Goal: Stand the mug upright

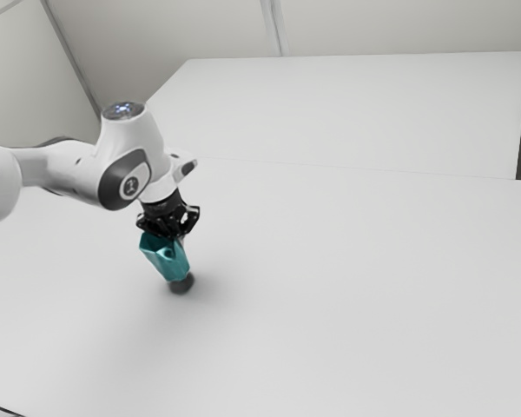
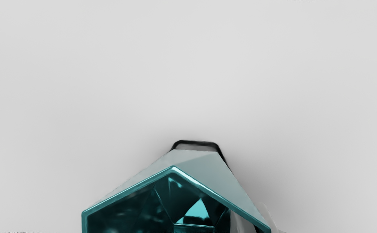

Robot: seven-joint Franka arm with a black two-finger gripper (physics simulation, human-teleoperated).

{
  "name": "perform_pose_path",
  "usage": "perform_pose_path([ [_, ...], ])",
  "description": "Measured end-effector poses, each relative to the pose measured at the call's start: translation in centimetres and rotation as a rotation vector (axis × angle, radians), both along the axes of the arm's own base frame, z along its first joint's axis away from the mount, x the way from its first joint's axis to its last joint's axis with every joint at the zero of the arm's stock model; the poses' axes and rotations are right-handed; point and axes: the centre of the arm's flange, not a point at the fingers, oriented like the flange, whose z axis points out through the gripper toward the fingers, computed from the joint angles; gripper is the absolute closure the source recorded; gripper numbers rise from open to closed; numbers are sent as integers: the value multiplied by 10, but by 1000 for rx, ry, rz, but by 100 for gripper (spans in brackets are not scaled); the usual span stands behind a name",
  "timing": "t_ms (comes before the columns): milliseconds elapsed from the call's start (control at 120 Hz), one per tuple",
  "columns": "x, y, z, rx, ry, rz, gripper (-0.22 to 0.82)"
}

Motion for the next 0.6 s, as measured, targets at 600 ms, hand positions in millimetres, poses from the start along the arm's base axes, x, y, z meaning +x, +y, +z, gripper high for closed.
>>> perform_pose_path([
  [600,10,-2,-25,-25,-32,224,40],
])
